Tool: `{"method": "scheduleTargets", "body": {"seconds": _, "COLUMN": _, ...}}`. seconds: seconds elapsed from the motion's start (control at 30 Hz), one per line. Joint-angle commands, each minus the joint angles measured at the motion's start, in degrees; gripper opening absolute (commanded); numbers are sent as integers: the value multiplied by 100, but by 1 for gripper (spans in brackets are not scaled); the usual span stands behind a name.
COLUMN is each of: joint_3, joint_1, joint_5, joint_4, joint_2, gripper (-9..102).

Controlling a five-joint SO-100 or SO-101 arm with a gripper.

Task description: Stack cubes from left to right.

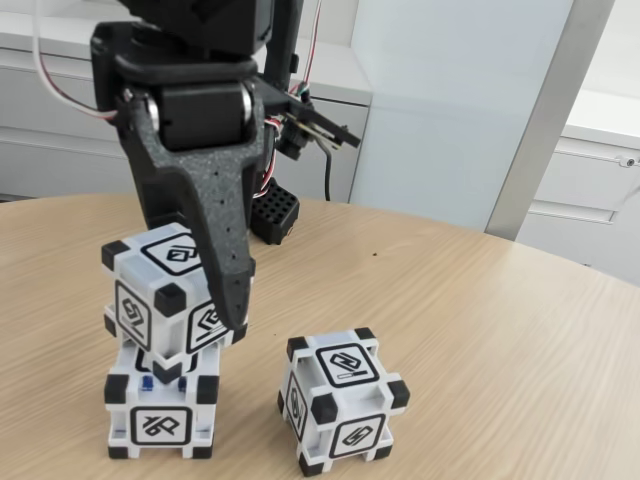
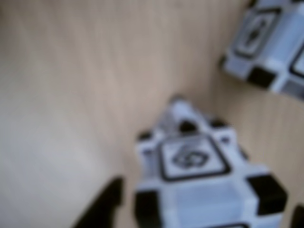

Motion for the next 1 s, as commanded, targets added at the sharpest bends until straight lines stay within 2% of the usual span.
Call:
{"method": "scheduleTargets", "body": {"seconds": 0.0, "joint_3": -132, "joint_1": 62, "joint_5": 149, "joint_4": 44, "joint_2": 185, "gripper": 39}}
{"method": "scheduleTargets", "body": {"seconds": 0.27, "joint_3": -668, "joint_1": -26, "joint_5": 79, "joint_4": 176, "joint_2": 193, "gripper": 41}}
{"method": "scheduleTargets", "body": {"seconds": 0.5, "joint_3": -1037, "joint_1": -53, "joint_5": -255, "joint_4": 1125, "joint_2": 202, "gripper": 42}}
{"method": "scheduleTargets", "body": {"seconds": 0.8, "joint_3": -1046, "joint_1": -97, "joint_5": -123, "joint_4": 1134, "joint_2": 826, "gripper": 41}}
{"method": "scheduleTargets", "body": {"seconds": 0.97, "joint_3": -1046, "joint_1": -747, "joint_5": 193, "joint_4": 1134, "joint_2": 1485, "gripper": 41}}
